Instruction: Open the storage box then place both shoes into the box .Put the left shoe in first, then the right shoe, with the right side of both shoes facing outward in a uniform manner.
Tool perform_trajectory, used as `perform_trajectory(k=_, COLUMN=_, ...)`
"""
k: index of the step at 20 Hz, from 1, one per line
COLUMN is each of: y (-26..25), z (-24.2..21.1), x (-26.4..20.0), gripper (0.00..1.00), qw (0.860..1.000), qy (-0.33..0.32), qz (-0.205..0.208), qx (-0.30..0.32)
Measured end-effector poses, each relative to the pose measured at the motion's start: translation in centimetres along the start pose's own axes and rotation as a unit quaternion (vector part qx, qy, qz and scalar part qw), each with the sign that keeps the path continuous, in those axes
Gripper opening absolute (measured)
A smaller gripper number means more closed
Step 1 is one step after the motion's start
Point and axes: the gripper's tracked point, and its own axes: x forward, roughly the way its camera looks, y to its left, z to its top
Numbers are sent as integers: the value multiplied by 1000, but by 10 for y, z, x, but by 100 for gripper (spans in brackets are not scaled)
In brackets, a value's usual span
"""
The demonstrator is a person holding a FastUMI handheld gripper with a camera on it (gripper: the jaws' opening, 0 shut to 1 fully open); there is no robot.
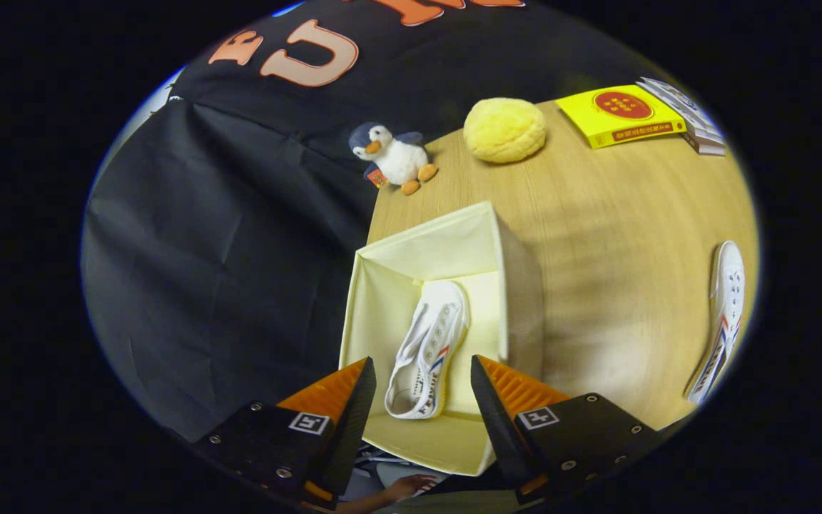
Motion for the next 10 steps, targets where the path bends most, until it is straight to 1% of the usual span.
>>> perform_trajectory(k=2, y=-38, z=9, x=-27, gripper=85, qw=999, qy=-30, qz=-23, qx=-11)
perform_trajectory(k=5, y=-106, z=13, x=-59, gripper=90, qw=995, qy=-62, qz=-78, qx=-19)
perform_trajectory(k=8, y=-173, z=7, x=-85, gripper=90, qw=988, qy=-77, qz=-134, qx=-22)
perform_trajectory(k=10, y=-212, z=-5, x=-99, gripper=90, qw=982, qy=-72, qz=-173, qx=-29)
